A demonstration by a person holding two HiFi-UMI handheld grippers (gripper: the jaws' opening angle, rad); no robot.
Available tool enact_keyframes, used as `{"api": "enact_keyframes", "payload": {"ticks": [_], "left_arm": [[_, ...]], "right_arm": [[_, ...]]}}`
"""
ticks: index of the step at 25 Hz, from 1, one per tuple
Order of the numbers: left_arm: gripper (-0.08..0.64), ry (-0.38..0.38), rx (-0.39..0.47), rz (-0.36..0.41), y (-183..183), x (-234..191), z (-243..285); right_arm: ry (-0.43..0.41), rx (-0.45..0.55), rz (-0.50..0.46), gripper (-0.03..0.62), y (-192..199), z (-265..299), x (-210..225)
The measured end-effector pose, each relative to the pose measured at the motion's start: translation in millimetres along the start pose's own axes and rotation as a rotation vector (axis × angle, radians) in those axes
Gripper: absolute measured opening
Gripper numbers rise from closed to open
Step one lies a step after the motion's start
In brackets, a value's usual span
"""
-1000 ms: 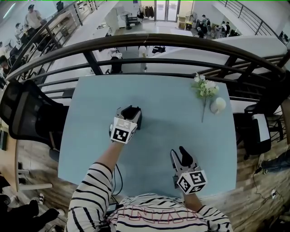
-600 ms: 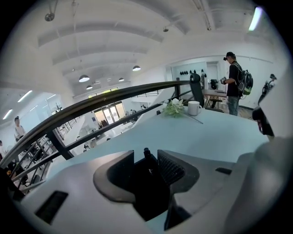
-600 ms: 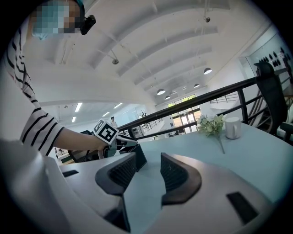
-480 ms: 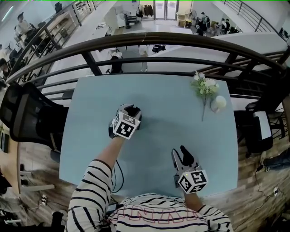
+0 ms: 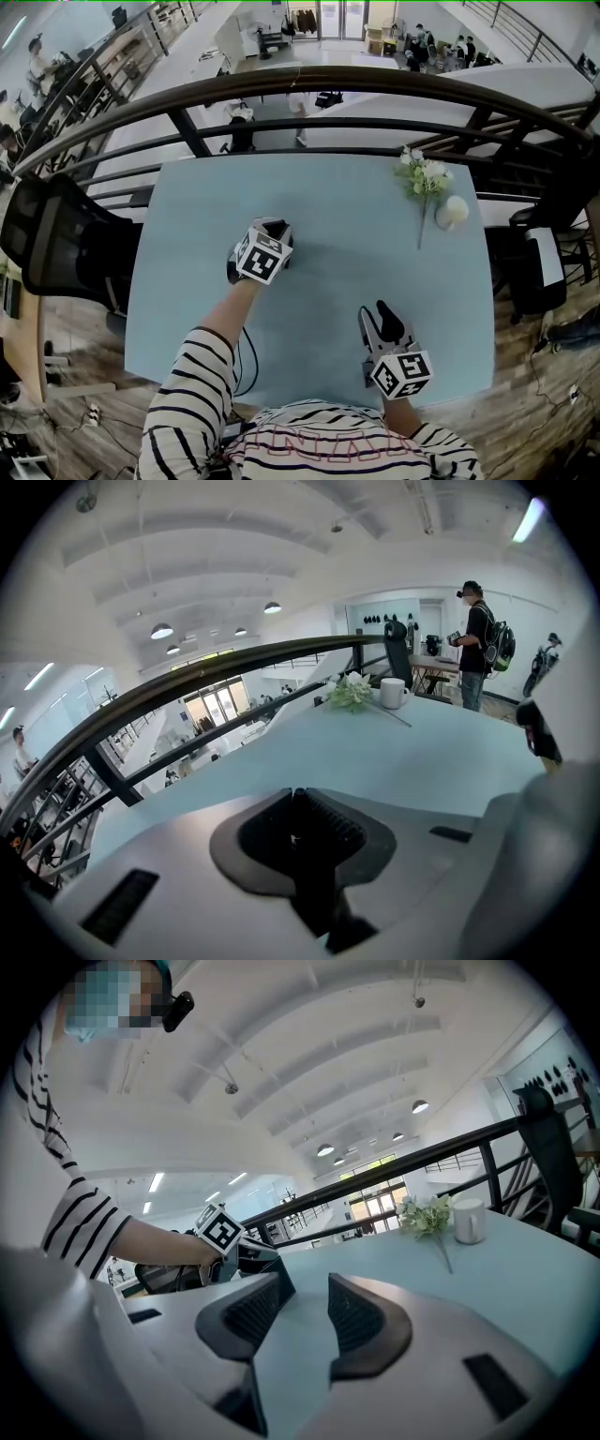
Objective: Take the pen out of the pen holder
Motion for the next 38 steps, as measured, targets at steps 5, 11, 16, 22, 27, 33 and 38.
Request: {"api": "enact_keyframes", "payload": {"ticks": [5,11,16,22,27,33,38], "left_arm": [[0.060,0.000,0.039,-0.032,-0.5,-3.3,-2.2],[0.058,-0.005,0.128,-0.089,-10.0,-6.6,-20.4],[0.057,-0.019,0.211,-0.109,-19.6,-10.9,-48.4],[0.057,-0.047,0.325,-0.124,-21.5,-9.2,-92.2],[0.057,-0.070,0.421,-0.143,-16.5,-3.3,-134.9],[0.057,-0.115,0.500,-0.166,2.9,10.2,-186.6],[0.057,-0.114,0.562,-0.198,26.0,20.5,-231.1]], "right_arm": [[-0.003,0.002,-0.004,0.172,0.0,-0.4,-1.3],[-0.005,0.014,-0.016,0.170,-3.9,-4.6,-6.6],[-0.018,0.023,-0.025,0.170,-5.8,-10.1,-20.3],[-0.037,0.035,-0.046,0.170,-5.7,-20.6,-40.7],[-0.054,0.048,-0.057,0.169,-4.4,-32.8,-59.8],[-0.077,0.054,-0.077,0.169,1.4,-53.7,-82.8],[-0.087,0.061,-0.093,0.167,7.5,-68.9,-107.4]]}}
Point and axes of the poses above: the fingertips, and each gripper's own axes: z forward along the fingers, x to its right, y out of its underside, the point moved 6 cm from there along -z, backward along the fingers, and after that the axes turned 4 degrees about y, right-handed, at the moved point
